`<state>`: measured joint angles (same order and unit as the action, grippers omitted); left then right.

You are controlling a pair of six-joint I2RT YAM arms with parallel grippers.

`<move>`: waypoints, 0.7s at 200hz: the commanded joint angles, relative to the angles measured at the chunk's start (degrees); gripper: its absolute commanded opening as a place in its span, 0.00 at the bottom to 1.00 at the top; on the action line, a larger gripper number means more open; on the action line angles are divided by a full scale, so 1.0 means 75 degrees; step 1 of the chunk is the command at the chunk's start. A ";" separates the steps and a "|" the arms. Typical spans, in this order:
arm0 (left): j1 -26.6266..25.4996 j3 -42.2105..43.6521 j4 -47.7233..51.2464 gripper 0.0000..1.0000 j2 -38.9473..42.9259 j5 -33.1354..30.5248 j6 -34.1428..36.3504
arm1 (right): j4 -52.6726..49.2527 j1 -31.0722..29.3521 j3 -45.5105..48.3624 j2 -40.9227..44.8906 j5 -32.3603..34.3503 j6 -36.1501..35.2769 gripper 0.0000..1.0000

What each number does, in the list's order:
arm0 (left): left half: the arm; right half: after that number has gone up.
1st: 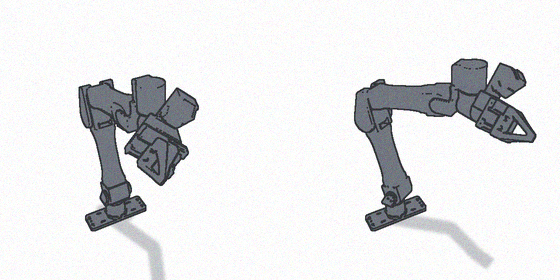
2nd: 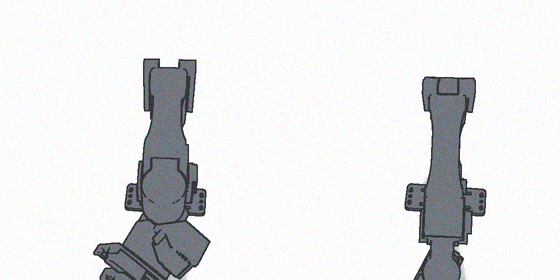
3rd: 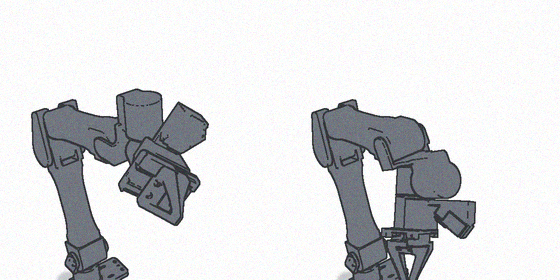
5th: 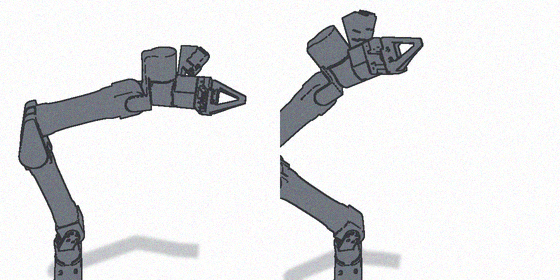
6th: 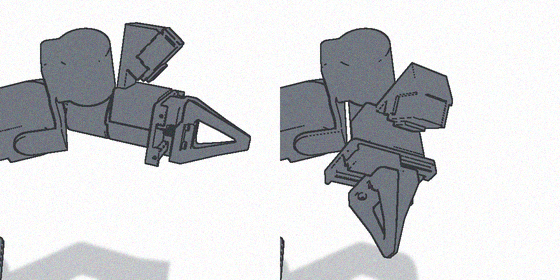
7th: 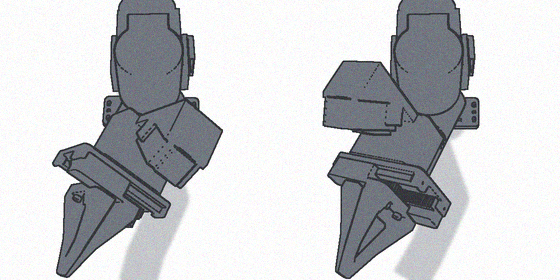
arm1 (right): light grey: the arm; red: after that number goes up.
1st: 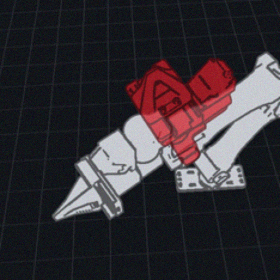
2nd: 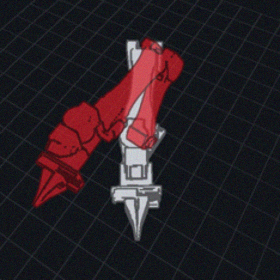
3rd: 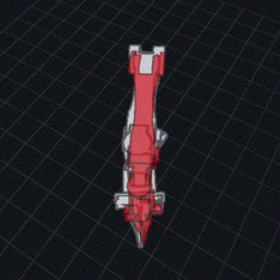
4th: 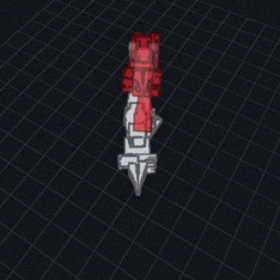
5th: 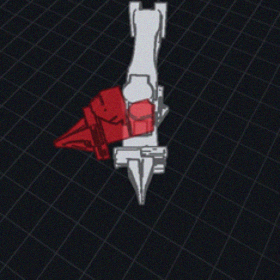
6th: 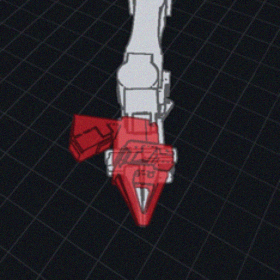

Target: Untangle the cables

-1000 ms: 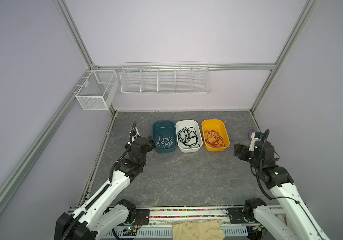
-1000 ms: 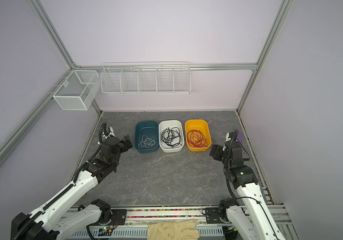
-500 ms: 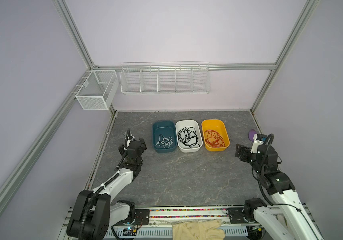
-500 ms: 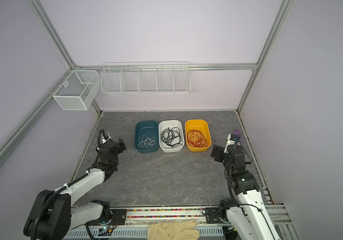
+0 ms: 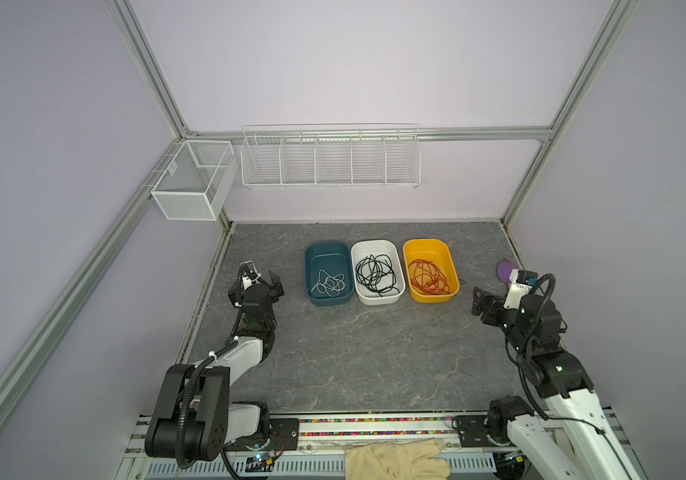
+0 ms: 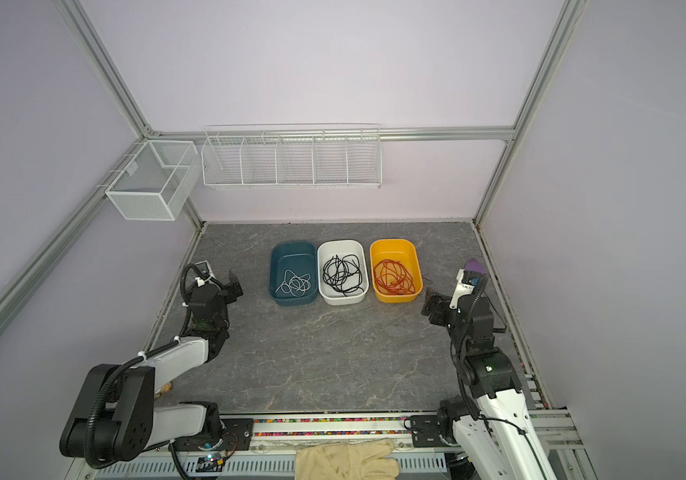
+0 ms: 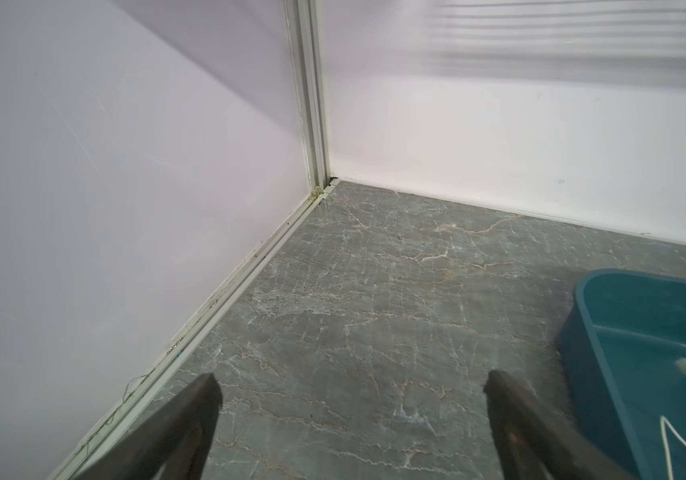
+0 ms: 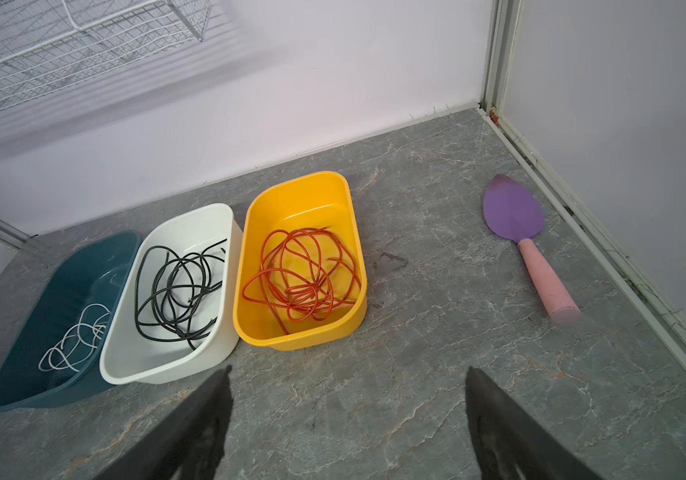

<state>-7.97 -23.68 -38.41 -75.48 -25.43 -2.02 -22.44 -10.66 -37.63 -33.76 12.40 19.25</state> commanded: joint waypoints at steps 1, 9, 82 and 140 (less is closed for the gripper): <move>0.0104 -0.0063 -0.0327 0.99 -0.0499 0.0041 0.0031 | 0.0355 -0.0044 0.0128 0.0025 -0.0113 -0.0122 0.89; 0.0158 0.0020 -0.0732 0.99 -0.0834 0.0008 -0.0029 | 0.0385 -0.0044 0.0063 0.0030 -0.0202 -0.0139 0.89; 0.0195 0.0145 -0.1614 0.99 -0.1664 0.0865 0.0281 | 0.0339 -0.0050 -0.0115 0.0306 0.1293 0.0748 0.89; 0.0198 0.0328 -0.2148 0.99 -0.1805 0.0753 0.0316 | 0.1147 -0.0044 0.0080 -0.1335 0.2143 0.1194 0.89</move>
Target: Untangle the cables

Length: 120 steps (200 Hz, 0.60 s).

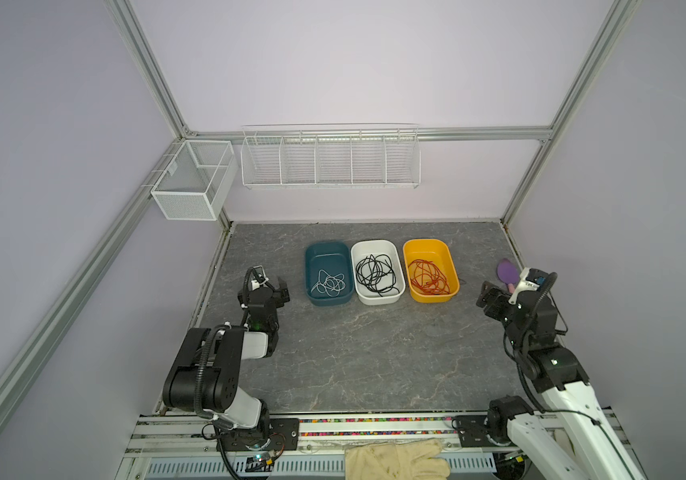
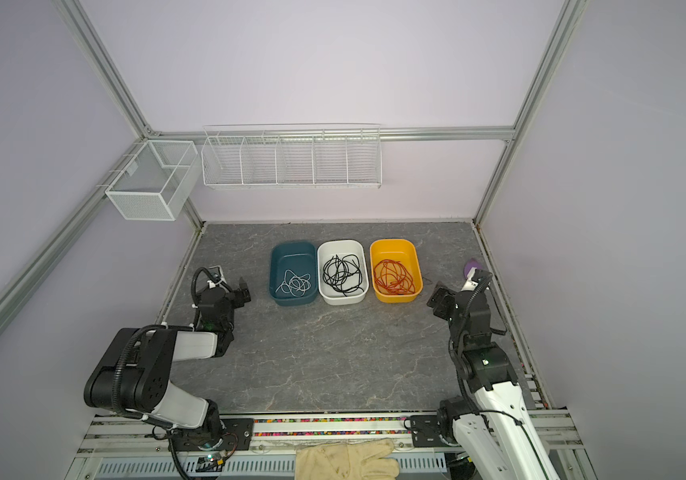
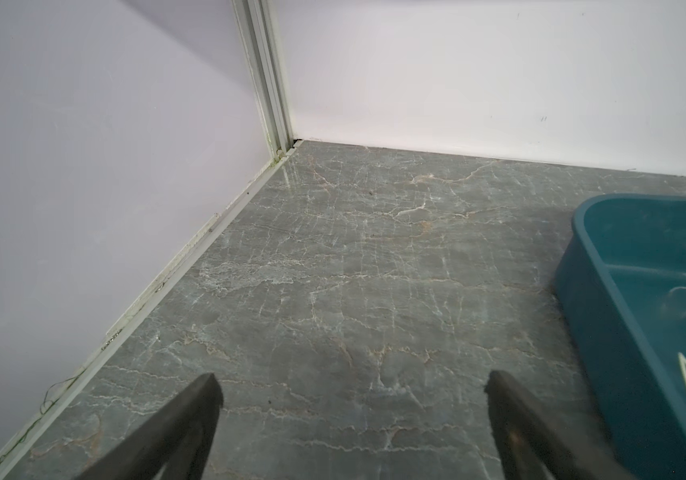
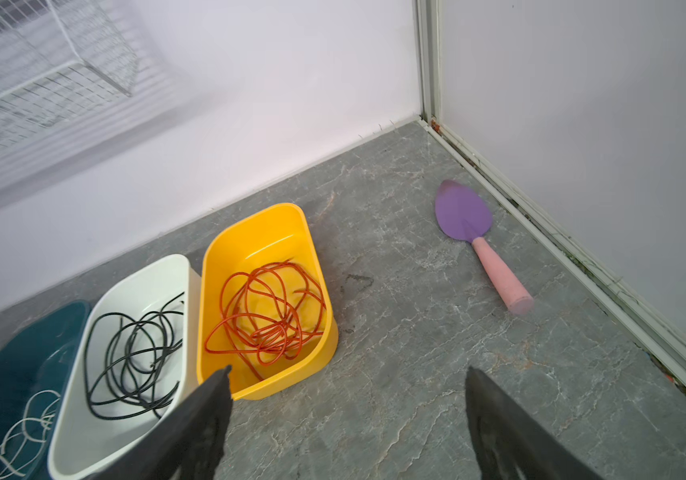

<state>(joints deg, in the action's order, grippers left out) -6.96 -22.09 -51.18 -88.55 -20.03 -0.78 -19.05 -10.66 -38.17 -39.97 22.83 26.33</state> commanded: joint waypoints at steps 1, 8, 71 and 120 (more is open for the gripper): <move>0.0062 0.0118 -0.0456 0.99 -0.0069 0.0033 0.0150 | 0.0721 -0.0044 0.0155 -0.0537 0.0788 0.0227 0.89; 0.0061 0.0117 -0.0565 0.99 -0.0097 0.0020 0.0168 | 0.1006 -0.0044 0.0191 -0.0732 0.0965 0.0039 0.89; 0.0061 0.0110 -0.0517 0.99 -0.0087 0.0031 0.0160 | 0.5194 0.0159 0.1667 -0.1988 0.1270 -0.1797 0.89; 0.0061 0.0124 -0.0525 0.99 -0.0087 0.0031 0.0150 | 0.5901 0.0589 0.1450 -0.3200 0.0271 -0.2566 0.89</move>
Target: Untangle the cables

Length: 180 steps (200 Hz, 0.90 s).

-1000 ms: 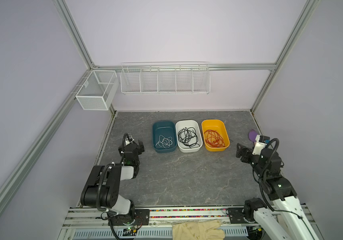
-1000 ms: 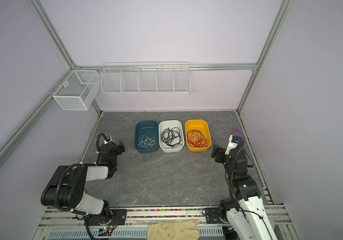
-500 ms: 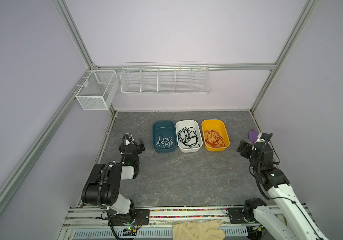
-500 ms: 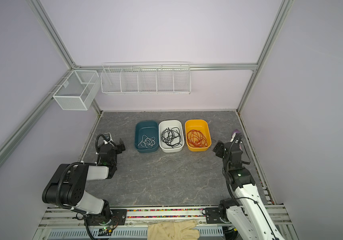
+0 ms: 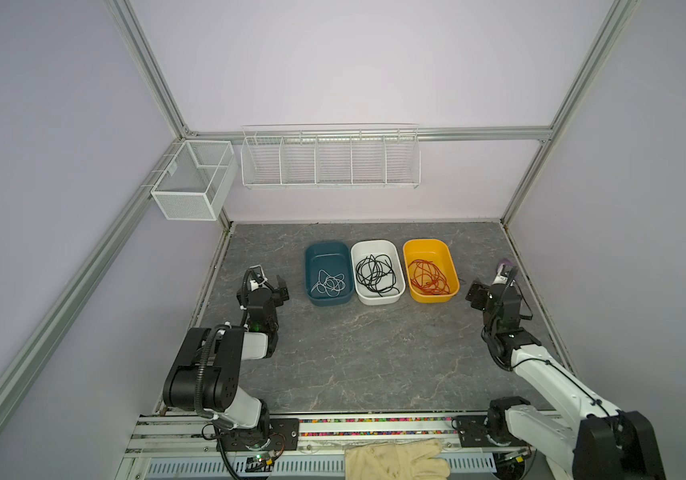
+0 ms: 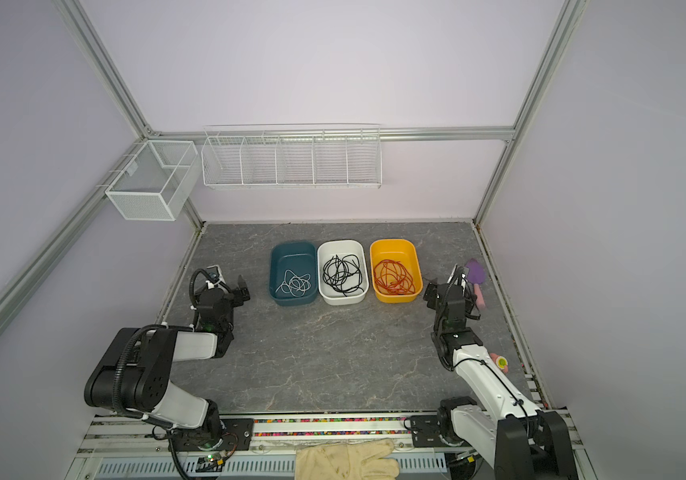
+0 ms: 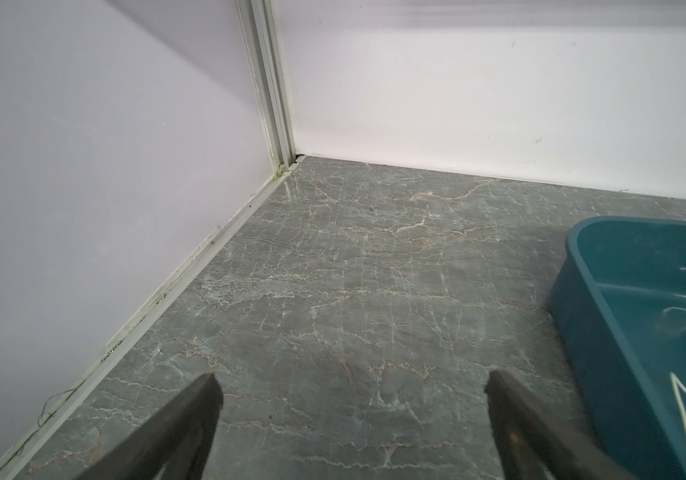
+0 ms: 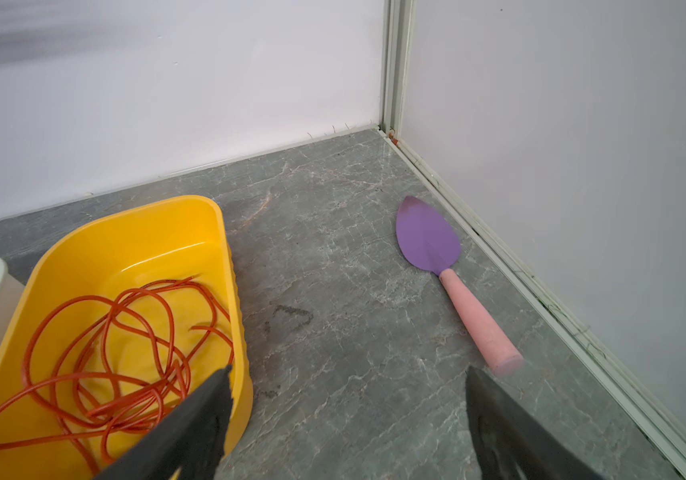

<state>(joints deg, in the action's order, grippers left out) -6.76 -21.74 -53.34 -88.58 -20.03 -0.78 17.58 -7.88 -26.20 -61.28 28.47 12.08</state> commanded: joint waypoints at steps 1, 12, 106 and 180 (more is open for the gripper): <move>0.0035 0.0070 -0.0236 0.99 -0.0084 0.0033 0.0156 | 0.1035 0.0236 -0.0144 -0.0378 -0.0498 -0.0664 0.89; 0.0035 0.0074 -0.0235 0.99 -0.0081 0.0034 0.0151 | 0.1383 0.0362 -0.0042 -0.0569 -0.0716 -0.0669 0.89; 0.0035 0.0079 -0.0235 0.99 -0.0085 0.0031 0.0158 | 0.2095 0.0975 -0.0155 -0.1705 -0.2014 -0.0961 0.89; 0.0035 0.0073 -0.0235 0.99 -0.0085 0.0032 0.0156 | 0.2485 0.0971 0.0120 -0.2106 -0.2091 -0.1593 0.88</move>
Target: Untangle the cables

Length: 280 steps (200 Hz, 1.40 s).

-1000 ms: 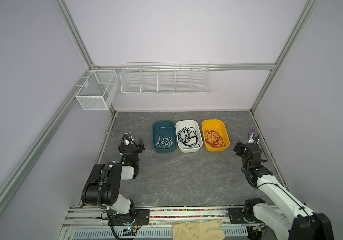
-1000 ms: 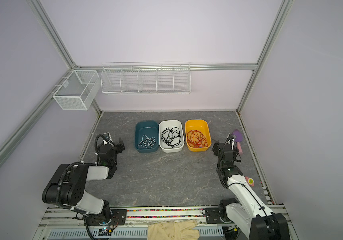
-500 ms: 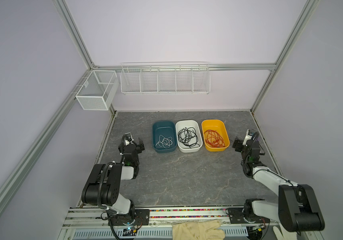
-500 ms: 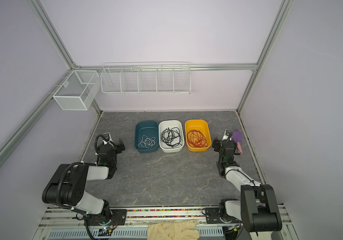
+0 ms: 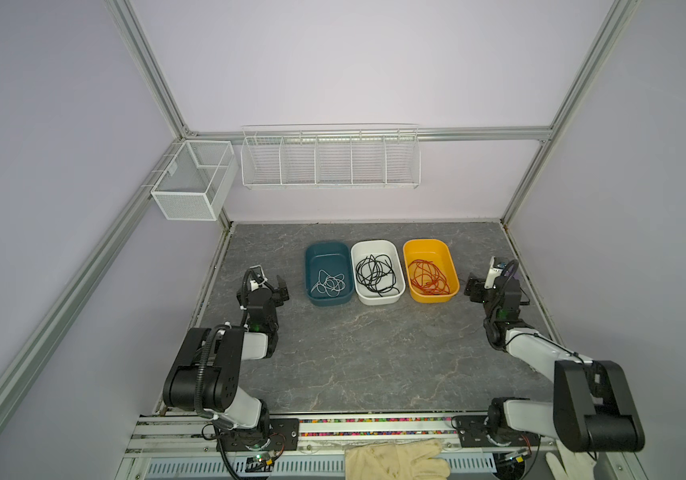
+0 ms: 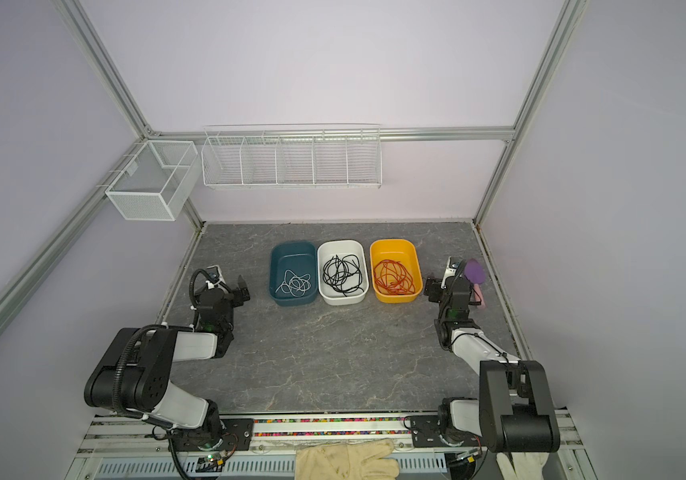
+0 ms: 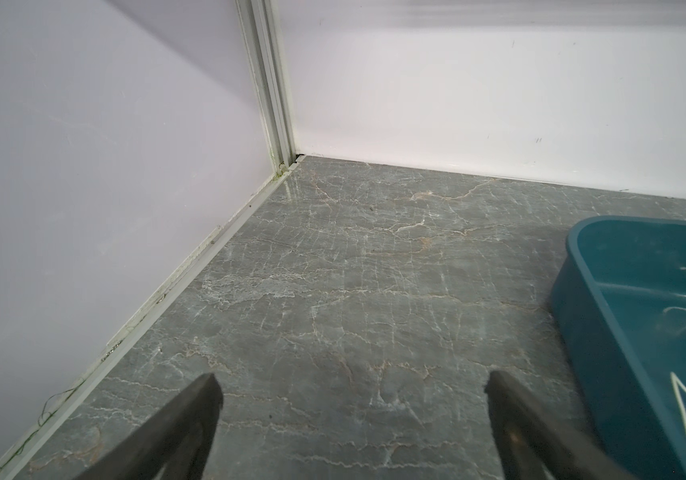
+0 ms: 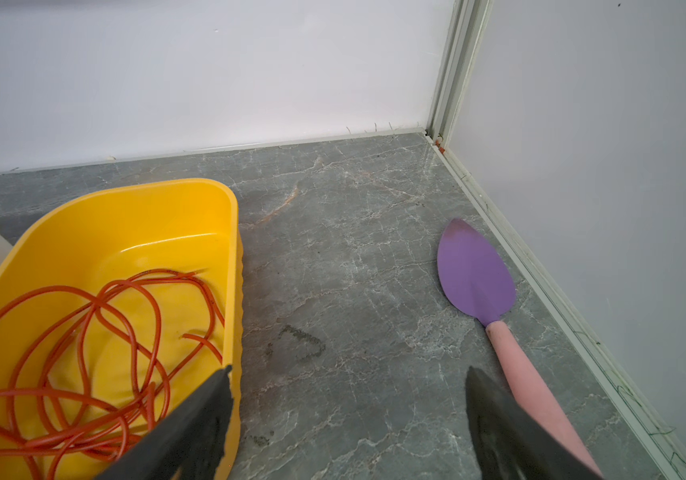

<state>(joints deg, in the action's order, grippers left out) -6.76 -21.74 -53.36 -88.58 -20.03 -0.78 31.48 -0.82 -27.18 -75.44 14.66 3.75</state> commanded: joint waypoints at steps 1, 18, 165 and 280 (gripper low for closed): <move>0.0035 0.0068 -0.0232 0.99 -0.0085 0.0027 0.0153 | 0.0625 0.0034 0.0244 -0.0224 -0.0252 -0.0486 0.88; 0.0041 0.0072 -0.0221 0.99 -0.0086 0.0025 0.0145 | 0.0400 0.0060 0.0047 -0.0451 -0.0218 -0.0427 0.89; 0.0040 0.0069 -0.0209 0.99 -0.0082 0.0046 0.0147 | 0.2763 0.0019 0.0927 -0.1534 -0.0701 -0.0630 0.88; 0.0036 0.0062 -0.0197 0.99 -0.0087 0.0046 0.0142 | 0.2586 0.0016 0.0750 -0.1632 -0.0788 -0.0687 0.88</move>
<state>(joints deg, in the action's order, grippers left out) -6.74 -21.74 -53.34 -88.58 -20.01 -0.78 49.30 -0.47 -21.08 -88.03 8.73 -0.05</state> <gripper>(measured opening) 0.991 0.882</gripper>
